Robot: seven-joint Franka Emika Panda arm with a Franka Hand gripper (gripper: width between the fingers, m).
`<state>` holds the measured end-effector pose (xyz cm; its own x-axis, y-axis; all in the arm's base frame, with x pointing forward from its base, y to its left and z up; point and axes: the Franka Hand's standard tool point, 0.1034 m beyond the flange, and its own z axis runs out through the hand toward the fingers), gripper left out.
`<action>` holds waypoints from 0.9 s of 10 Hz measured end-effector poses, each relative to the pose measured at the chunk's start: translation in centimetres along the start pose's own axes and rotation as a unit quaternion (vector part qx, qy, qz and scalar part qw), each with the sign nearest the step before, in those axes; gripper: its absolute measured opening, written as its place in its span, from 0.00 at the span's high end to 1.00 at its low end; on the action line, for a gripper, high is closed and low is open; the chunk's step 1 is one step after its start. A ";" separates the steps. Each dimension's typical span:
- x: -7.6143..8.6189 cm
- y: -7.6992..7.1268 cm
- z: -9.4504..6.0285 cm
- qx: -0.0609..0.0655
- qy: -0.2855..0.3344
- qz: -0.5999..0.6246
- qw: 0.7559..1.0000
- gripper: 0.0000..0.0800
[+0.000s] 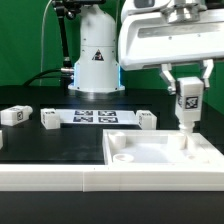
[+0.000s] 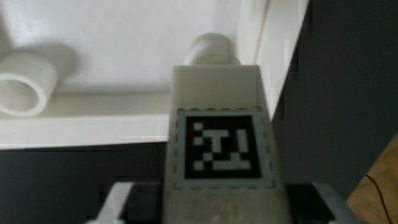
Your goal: Assemble one leg
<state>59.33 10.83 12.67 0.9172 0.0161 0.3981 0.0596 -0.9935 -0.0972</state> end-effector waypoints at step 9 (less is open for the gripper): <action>2.3 0.3 1.6 -0.004 0.035 -0.023 0.999 0.63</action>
Offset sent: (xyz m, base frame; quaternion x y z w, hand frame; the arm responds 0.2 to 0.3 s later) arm 0.0000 0.0000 0.0000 0.0000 0.0650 0.0000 0.9979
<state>62.08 10.74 12.04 0.8836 0.0532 0.4653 0.0974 -0.9927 -0.0714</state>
